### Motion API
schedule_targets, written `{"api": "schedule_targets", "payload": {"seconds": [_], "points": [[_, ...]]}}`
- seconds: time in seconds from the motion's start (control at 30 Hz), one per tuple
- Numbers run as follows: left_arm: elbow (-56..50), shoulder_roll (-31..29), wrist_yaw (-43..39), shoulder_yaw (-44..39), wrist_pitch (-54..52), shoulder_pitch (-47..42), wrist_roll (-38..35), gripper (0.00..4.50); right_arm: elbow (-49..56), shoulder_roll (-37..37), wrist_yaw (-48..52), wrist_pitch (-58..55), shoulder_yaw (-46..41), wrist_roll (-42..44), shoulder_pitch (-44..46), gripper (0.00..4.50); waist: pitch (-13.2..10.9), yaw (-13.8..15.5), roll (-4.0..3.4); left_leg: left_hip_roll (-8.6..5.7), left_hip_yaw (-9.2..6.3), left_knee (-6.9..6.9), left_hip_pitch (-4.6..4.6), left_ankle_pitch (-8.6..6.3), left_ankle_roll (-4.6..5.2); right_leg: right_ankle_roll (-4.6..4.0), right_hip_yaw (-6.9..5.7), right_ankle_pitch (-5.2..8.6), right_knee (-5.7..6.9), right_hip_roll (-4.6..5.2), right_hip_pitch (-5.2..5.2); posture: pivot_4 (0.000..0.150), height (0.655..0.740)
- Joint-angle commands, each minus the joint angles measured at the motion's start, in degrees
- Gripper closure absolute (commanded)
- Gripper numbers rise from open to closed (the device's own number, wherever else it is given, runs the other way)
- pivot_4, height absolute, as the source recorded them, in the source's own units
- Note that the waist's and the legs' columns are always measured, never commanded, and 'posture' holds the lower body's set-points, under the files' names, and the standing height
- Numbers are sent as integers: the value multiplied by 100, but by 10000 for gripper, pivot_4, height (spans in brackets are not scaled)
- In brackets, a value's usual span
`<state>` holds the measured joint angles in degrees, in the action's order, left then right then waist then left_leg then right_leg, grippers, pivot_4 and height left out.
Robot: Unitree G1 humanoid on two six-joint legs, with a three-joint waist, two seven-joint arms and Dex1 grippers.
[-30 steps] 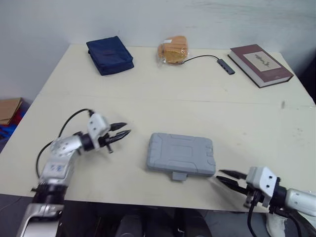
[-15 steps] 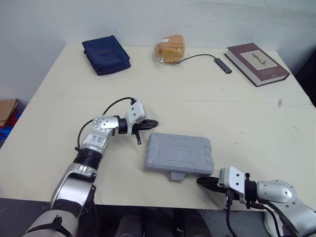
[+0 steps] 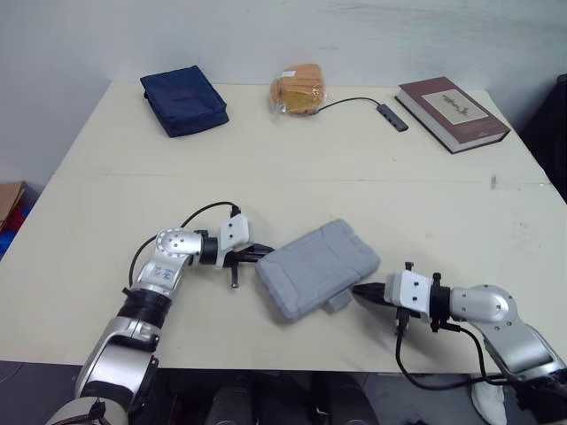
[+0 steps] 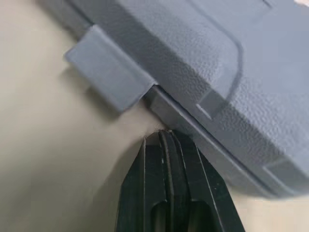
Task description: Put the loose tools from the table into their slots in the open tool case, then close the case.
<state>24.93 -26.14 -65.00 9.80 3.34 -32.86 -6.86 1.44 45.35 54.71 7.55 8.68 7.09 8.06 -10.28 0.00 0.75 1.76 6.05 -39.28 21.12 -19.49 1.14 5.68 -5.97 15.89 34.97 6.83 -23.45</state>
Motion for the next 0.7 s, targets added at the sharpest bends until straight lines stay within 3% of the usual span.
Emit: {"api": "schedule_targets", "payload": {"seconds": [0.03, 0.23, 0.37, 0.5, 0.7], "points": [[-834, -57, 173, -142, -397, 239, -202, 44353, -645, -104, -229, -108, 37, -429, 261, 45000, 0, -4, 0, -2, 0, 0, 0, 1, 2, 0, 0, 0, 1, 3, 0, 1500, 7400], [-1709, -96, 428, -370, -902, 755, -474, 44353, -1030, -331, -480, -115, -52, -518, 585, 45000, 1, -10, 0, -4, -3, 0, 0, 1, 1, 0, -5, 0, 4, 48, 0, 1500, 7400], [-2011, -239, 614, -676, -716, 1102, -565, 44353, -996, -228, -648, -99, -265, -516, 251, 45000, 2, 2, 0, -6, -4, 0, 0, 1, 1, 0, -6, 0, 6, 57, 1, 1500, 7400], [-2458, 2, 464, -963, -1133, 897, -1459, 44353, -355, -488, -1226, -409, -1026, 32, -410, 45000, 3, 109, -1, -18, -19, 0, 8, 2, 5, 0, -19, 0, 3, 70, 5, 1500, 7400], [-2619, 247, 219, -221, -1337, 185, -1278, 44353, 834, -614, -1367, -507, -1698, 568, -1405, 45000, 2, 165, -6, -34, -18, 5, 15, 1, 12, 9, -21, -5, -3, 63, 9, 1500, 7400]]}}
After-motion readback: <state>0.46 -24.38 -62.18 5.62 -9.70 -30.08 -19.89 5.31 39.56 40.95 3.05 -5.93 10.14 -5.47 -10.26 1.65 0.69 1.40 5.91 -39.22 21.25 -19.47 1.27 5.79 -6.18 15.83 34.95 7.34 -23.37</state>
